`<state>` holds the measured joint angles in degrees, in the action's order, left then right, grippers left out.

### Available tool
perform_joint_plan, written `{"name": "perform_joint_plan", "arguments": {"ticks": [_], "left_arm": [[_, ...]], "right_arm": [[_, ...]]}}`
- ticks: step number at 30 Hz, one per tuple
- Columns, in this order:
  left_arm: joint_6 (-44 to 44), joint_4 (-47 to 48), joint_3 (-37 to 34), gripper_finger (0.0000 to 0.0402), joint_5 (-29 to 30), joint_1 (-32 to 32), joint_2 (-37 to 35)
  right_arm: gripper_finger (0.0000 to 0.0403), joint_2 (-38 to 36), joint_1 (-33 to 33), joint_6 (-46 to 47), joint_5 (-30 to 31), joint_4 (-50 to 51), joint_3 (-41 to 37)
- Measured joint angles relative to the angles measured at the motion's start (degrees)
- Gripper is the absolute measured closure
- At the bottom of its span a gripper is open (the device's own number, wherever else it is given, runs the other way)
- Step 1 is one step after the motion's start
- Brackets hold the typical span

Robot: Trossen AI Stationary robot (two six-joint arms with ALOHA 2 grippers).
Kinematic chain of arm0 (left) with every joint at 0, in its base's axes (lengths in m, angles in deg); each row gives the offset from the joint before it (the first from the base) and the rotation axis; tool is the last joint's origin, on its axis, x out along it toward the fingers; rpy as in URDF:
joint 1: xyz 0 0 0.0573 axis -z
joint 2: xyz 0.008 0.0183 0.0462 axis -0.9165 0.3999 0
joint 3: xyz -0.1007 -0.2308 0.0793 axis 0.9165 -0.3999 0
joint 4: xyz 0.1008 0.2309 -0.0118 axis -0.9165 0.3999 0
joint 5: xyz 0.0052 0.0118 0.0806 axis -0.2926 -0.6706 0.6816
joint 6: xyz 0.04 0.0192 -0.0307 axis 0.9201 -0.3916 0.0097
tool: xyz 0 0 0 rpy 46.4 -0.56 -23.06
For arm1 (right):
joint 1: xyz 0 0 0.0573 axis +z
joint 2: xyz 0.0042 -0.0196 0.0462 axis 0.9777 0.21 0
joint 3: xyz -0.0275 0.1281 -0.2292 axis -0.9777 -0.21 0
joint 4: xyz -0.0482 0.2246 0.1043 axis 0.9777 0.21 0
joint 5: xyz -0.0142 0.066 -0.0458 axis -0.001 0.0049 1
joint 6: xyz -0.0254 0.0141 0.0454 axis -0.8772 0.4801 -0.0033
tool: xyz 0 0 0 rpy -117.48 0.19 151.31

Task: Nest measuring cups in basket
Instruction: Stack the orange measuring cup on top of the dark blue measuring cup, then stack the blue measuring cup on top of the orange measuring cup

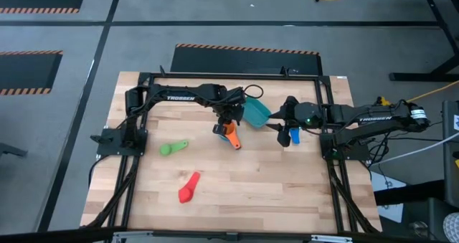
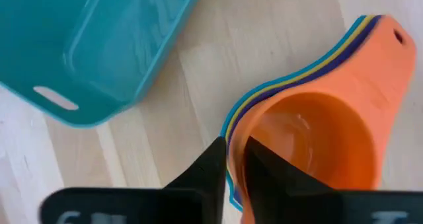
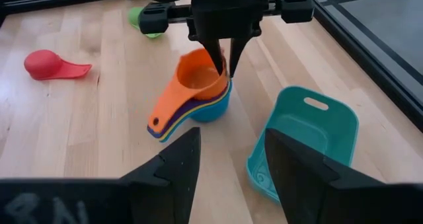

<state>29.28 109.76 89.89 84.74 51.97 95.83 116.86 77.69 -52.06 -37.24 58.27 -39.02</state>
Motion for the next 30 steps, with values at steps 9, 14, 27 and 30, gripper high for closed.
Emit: {"name": "perform_joint_plan", "arguments": {"ticks": [9, 14, 27, 30], "left_arm": [[-1.5, 0.0, 0.0, 0.0295, 4.4, 0.3, 0.0], [-1.6, 0.0, 0.0, 0.0291, 6.0, 1.0, 0.0], [0.9, 1.0, 0.0, 0.029, 3.4, 2.3, -6.7], [0.5, 2.4, 0.1, 0.029, 3.4, 1.0, -10.6]], "right_arm": [[0.0228, 0.0, 0.0, 0.0, 0.0, 0.1, 0.0], [0.0228, 0.0, 0.0, 0.6, 0.0, 2.0, 0.0], [0.0228, 0.0, 0.0, 9.8, -1.5, 13.0, 0.0], [0.0228, 0.0, 0.0, 11.6, -5.8, 16.7, 0.0]]}}
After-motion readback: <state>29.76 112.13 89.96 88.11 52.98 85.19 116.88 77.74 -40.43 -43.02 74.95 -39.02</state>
